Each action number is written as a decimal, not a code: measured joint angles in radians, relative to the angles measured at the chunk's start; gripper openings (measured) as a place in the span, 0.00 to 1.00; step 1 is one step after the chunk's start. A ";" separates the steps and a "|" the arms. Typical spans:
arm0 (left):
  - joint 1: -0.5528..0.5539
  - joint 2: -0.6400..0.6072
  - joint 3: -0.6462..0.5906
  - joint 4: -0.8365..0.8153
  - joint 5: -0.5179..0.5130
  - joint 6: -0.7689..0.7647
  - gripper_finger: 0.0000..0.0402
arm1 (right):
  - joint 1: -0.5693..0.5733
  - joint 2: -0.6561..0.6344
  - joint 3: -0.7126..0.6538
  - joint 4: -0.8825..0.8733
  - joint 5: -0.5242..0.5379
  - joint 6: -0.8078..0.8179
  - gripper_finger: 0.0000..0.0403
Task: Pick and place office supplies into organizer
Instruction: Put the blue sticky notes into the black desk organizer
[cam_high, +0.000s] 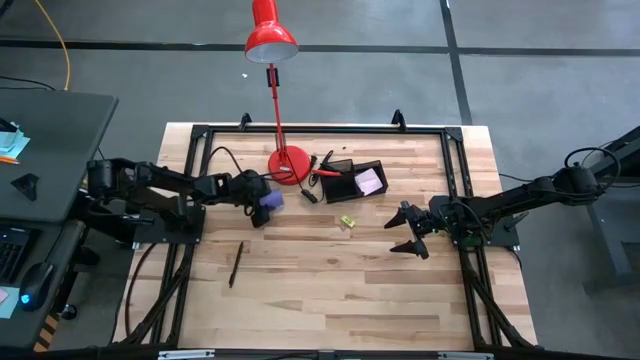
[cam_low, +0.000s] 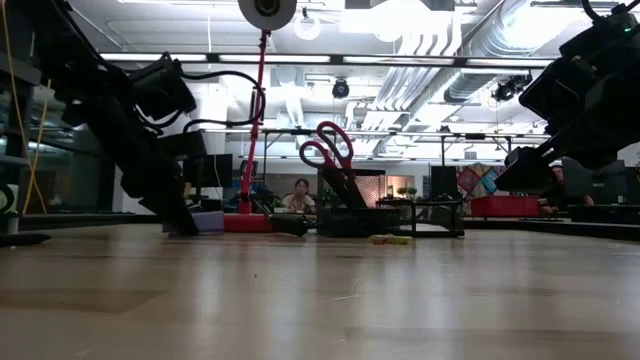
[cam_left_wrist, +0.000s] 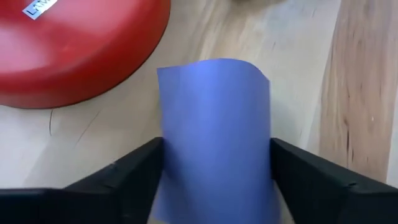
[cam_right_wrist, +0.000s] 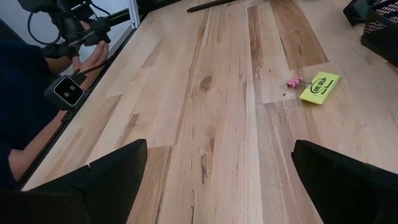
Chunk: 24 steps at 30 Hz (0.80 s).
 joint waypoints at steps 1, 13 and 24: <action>0.000 0.001 0.000 0.003 -0.002 -0.006 0.64 | 0.000 0.000 0.000 0.000 0.000 0.000 0.97; -0.115 -0.009 -0.009 0.068 -0.059 -0.079 0.49 | 0.000 0.000 0.000 0.000 0.000 0.000 0.97; -0.259 -0.007 0.065 0.136 -0.106 -0.146 0.49 | 0.000 0.000 0.000 0.000 0.000 0.000 0.97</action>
